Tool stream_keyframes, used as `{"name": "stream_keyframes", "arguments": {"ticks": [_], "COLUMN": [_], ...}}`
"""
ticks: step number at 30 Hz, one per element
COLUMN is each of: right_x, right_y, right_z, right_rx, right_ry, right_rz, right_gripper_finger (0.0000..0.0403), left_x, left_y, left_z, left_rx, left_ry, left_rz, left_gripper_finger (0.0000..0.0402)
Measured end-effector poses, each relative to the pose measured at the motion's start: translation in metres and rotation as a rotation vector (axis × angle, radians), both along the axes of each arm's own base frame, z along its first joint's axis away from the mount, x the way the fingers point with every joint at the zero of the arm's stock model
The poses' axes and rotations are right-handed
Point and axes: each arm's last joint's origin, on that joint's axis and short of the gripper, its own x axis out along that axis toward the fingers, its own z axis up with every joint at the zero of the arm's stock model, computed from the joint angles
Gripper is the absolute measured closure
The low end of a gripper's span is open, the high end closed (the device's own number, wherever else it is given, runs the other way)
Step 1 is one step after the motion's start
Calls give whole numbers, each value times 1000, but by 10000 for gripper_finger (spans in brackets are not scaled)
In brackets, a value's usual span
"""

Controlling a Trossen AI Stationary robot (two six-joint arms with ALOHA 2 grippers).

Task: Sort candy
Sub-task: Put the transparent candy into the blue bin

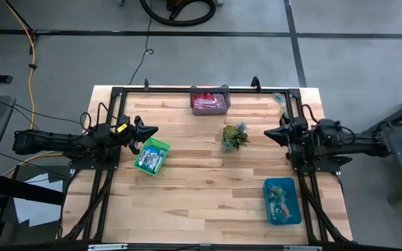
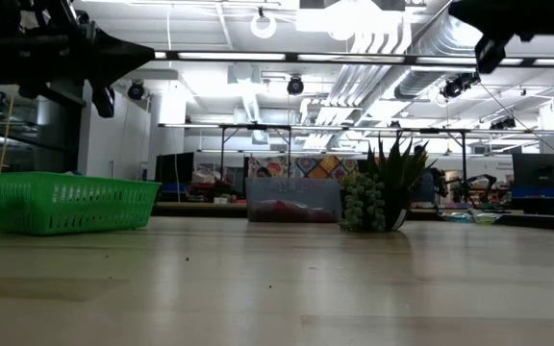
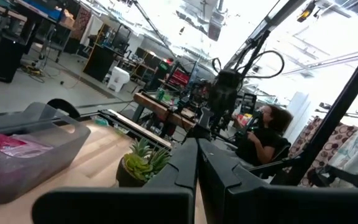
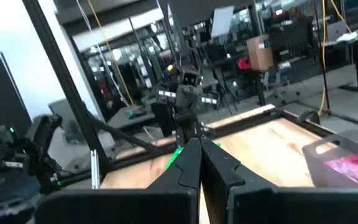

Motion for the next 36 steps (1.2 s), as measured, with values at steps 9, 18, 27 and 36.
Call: {"name": "stream_keyframes", "arguments": {"ticks": [9,18,27,36], "right_x": [-27,11,44,36], "right_y": [-9,-36,-135,-219], "right_z": [35,73,48,-1], "right_rx": [-61,-66,227,575], "right_ry": [-141,348,774,1111], "right_rz": [-271,-663,-1045,-1175], "right_gripper_finger": [403,403,403,389], "left_x": [0,0,0,0], "left_y": [0,0,0,0], "left_z": [0,0,0,0], "left_rx": [0,0,0,0], "left_ry": [0,0,0,0], "left_rz": [0,0,0,0], "left_gripper_finger": [402,401,401,401]}}
